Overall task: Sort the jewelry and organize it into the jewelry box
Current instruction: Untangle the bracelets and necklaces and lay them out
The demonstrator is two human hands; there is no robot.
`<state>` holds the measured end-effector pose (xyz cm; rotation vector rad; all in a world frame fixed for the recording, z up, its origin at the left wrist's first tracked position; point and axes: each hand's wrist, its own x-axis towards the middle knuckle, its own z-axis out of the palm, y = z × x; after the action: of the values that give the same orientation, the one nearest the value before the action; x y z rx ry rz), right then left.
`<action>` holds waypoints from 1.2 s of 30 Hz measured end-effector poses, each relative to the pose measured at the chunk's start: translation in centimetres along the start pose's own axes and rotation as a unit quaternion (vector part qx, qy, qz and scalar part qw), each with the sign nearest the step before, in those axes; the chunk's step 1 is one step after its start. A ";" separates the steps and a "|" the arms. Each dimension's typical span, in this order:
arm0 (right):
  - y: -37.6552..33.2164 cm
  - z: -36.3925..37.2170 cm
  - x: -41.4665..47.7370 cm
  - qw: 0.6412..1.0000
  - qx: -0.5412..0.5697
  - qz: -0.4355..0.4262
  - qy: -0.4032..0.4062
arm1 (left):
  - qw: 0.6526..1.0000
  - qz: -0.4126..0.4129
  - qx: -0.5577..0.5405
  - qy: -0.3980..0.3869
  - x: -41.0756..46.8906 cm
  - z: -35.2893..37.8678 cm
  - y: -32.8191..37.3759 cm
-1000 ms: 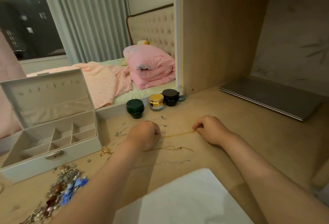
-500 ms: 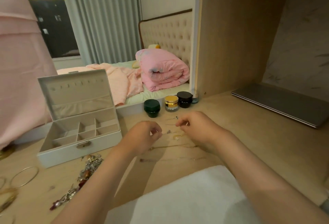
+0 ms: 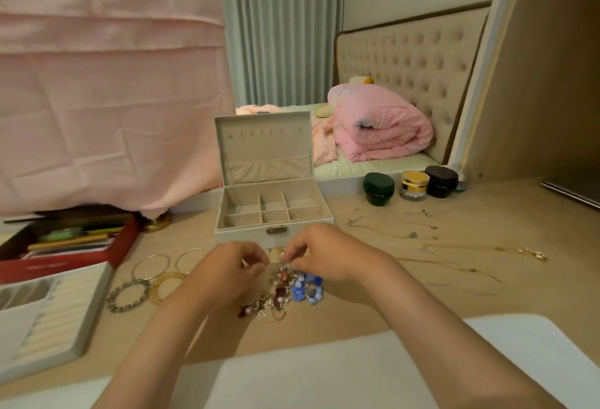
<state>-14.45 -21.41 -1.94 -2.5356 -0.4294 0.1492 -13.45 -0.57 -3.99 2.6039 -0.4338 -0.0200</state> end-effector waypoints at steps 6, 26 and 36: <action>-1.5 2.5 2.1 0.997 -0.051 -0.007 -0.051 | 0.999 -0.015 -0.023 -0.027 -1.7 -0.5 -3.1; 0.7 0.7 3.6 0.998 -0.055 0.028 -0.010 | 0.997 -0.019 -0.007 -0.081 -2.0 -0.4 -3.3; 0.1 2.4 4.3 0.993 -0.119 0.006 -0.006 | 0.999 -0.006 0.027 -0.029 -1.6 0.2 -2.6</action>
<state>-10.79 -18.86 -4.06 -2.7737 -0.4602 0.1254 -14.25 1.99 -5.50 2.6644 -0.4444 -0.0904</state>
